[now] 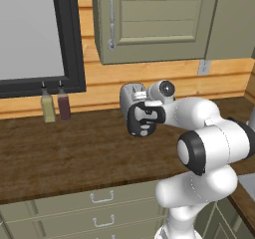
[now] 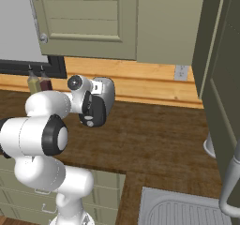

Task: Start the toaster. Once the lever pops up, take the bread to the plate on the dining counter.

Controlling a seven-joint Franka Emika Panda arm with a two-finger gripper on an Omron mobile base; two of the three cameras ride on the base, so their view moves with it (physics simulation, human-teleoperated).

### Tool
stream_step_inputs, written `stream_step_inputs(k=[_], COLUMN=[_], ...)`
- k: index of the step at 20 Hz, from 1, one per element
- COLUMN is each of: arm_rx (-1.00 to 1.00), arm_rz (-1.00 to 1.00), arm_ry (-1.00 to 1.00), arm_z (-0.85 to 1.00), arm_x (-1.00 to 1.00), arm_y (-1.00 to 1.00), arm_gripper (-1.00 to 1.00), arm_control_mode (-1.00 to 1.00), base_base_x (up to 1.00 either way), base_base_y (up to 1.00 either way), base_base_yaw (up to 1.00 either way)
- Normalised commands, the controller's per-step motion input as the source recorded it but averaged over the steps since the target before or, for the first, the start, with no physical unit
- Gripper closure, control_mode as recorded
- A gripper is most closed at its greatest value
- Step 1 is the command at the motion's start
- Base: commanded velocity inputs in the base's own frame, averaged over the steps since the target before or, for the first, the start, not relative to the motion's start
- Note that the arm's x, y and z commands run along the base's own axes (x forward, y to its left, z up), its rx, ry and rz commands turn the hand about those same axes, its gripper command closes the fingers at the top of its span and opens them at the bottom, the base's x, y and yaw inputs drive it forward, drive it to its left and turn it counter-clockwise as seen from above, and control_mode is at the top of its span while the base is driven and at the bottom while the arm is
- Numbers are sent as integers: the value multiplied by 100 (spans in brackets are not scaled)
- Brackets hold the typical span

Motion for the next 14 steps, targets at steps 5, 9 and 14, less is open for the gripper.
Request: stream_step_inputs(k=[5,9,14], arm_rx=[0,0,0], arm_rz=[0,0,0], arm_ry=[0,0,0], arm_z=[0,0,0], arm_x=[0,0,0], arm_y=[0,0,0], arm_gripper=[-100,-100,-100], arm_control_mode=[-100,-100,-100], base_base_x=[0,0,0], base_base_y=[0,0,0], base_base_yaw=[0,0,0])
